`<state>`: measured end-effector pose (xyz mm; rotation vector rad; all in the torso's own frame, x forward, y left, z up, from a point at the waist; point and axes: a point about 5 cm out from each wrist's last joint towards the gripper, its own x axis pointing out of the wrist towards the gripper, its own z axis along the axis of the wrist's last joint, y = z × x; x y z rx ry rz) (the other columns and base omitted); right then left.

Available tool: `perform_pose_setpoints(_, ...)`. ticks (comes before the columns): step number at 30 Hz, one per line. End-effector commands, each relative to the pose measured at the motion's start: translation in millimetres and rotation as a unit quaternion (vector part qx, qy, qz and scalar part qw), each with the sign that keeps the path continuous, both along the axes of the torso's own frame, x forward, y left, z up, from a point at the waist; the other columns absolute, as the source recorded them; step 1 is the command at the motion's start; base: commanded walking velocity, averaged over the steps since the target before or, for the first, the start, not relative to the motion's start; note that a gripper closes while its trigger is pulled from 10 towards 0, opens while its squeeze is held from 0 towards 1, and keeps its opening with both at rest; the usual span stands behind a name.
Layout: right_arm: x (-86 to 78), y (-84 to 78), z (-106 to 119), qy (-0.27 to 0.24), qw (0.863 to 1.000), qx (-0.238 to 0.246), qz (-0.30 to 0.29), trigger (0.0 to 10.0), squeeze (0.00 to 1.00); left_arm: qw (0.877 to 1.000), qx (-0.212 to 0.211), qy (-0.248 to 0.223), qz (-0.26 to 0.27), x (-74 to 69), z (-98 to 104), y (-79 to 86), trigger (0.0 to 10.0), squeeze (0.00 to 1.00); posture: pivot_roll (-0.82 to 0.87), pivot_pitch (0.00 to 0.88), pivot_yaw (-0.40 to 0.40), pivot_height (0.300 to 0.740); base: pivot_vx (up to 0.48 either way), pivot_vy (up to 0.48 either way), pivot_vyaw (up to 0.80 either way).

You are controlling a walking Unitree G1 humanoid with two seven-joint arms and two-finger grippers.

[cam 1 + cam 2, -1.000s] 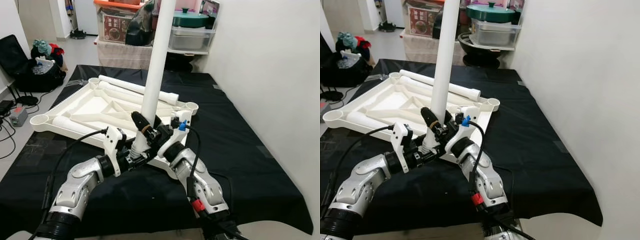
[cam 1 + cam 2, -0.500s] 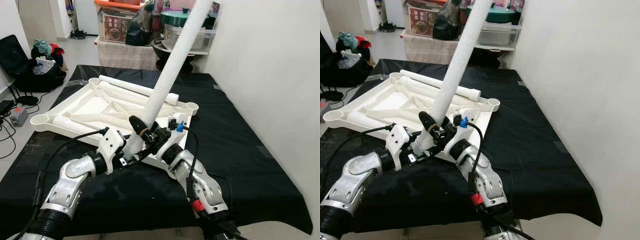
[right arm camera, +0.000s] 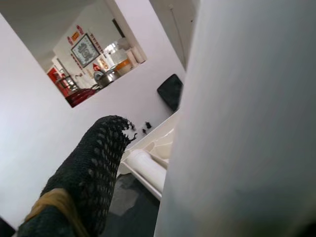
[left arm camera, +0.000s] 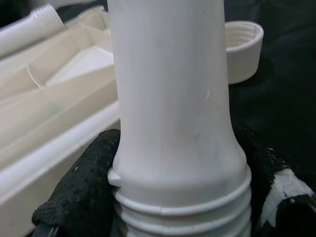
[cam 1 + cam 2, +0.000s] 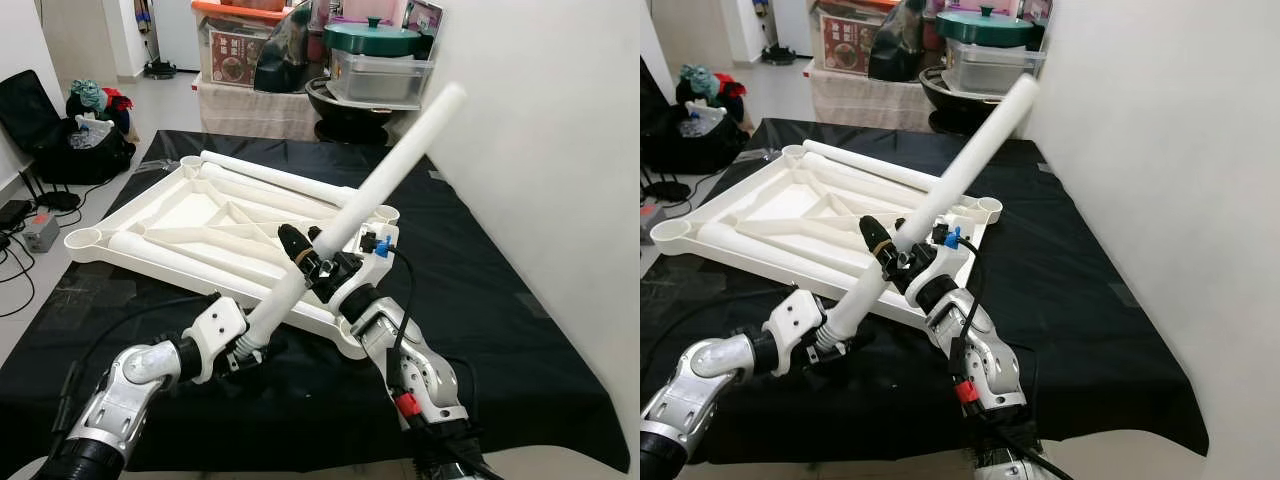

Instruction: Building children table

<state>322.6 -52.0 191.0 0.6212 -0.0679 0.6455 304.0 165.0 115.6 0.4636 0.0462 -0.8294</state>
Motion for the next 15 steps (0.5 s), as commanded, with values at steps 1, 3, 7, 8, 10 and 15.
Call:
perform_pose_setpoints(1, 0.4, 10.3, 12, 0.001, 0.999, 0.044, 0.007, 10.0, 1.0, 1.0, 0.002, -0.009, -0.005, 0.6, 1, -2.0, 8.8, 0.0, 0.09, 0.0, -0.106, 0.74, 0.0, 0.0, 0.0)
perform_pose_setpoints(3, 1.3, 10.1, 13, 0.004, 0.999, 0.047, 0.008, 10.0, 1.0, 1.0, 0.003, -0.011, -0.006, 0.6, 0, -2.5, 8.9, 0.0, 0.09, 0.0, -0.106, 0.74, 0.0, 0.0, 0.0)
perform_pose_setpoints(7, 2.7, 12.4, 13, 0.02, 0.998, 0.058, 0.011, 10.0, 1.0, 1.0, 0.005, -0.018, -0.008, 1.0, 1, -3.3, 8.9, 0.0, 0.09, 0.0, -0.11, 0.74, 0.0, 0.0, 0.0)
perform_pose_setpoints(8, 2.7, 12.4, 13, 0.02, 0.998, 0.058, 0.011, 10.0, 1.0, 1.0, 0.005, -0.018, -0.008, 1.0, 1, -3.3, 8.9, 0.0, 0.09, 0.0, -0.11, 0.74, 0.0, 0.0, 0.0)
perform_pose_setpoints(10, 3.0, 14.3, 10, 0.033, 0.997, 0.067, 0.013, 10.0, 1.0, 1.0, 0.004, -0.022, -0.007, 1.9, 2, -3.5, 8.7, 0.0, 0.09, 0.0, -0.11, 0.74, 0.0, 0.0, 0.0)
perform_pose_setpoints(15, 3.4, 17.1, 3, 0.06, 0.995, 0.076, 0.011, 10.0, 0.83, 1.0, 0.002, -0.029, -0.007, 3.6, 5, -3.9, 8.7, 0.0, 0.09, 0.0, -0.111, 0.74, 0.0, 0.0, 0.0)
